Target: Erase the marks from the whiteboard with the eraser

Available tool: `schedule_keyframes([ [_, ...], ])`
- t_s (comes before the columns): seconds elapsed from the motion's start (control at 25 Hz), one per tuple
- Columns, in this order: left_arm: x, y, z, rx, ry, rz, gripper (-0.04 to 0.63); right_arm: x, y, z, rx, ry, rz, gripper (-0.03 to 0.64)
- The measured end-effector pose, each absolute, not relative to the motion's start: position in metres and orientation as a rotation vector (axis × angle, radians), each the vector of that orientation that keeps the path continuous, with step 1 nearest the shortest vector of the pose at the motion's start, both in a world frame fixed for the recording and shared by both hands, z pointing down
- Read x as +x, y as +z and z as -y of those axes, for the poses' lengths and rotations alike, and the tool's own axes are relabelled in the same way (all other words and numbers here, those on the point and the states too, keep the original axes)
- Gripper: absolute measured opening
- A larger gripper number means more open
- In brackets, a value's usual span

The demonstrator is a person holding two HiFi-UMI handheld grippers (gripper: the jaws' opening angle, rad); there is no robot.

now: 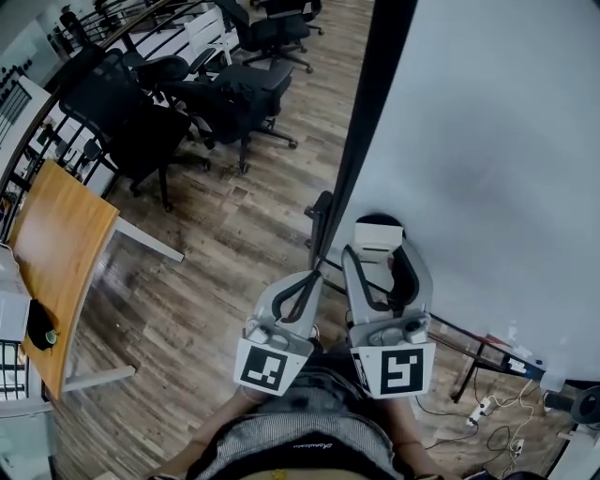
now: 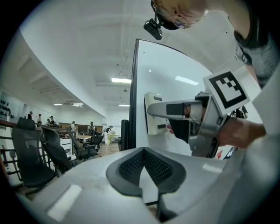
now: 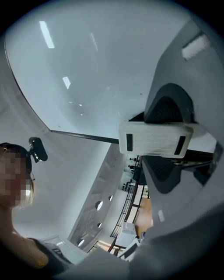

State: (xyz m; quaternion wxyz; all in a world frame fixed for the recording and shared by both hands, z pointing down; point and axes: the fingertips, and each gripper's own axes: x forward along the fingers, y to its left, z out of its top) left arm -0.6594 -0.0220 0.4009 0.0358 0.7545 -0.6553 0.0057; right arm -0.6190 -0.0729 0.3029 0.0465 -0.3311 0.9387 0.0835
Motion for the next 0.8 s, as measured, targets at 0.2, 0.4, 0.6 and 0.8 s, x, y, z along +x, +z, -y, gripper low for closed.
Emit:
schedule_keyframes([
  [0.2, -0.664, 0.404, 0.017, 2.292, 0.04, 2.038, 0.003, -0.624, 0.31, 0.073, -1.0, 0.239, -2.873, 0.239],
  [0.4, -0.667, 0.412, 0.012, 2.253, 0.058, 2.048, 0.003, -0.625, 0.329, 0.073, -1.01, 0.208, -2.875, 0.24],
  [0.6, -0.664, 0.418, 0.009, 2.252, 0.091, 2.054, 0.003, -0.626, 0.351, 0.074, -1.007, 0.186, -2.901, 0.239],
  [0.8, -0.664, 0.423, 0.003, 2.244, 0.126, 2.047, 0.003, -0.632, 0.377, 0.072, -1.001, 0.182, -2.964, 0.24],
])
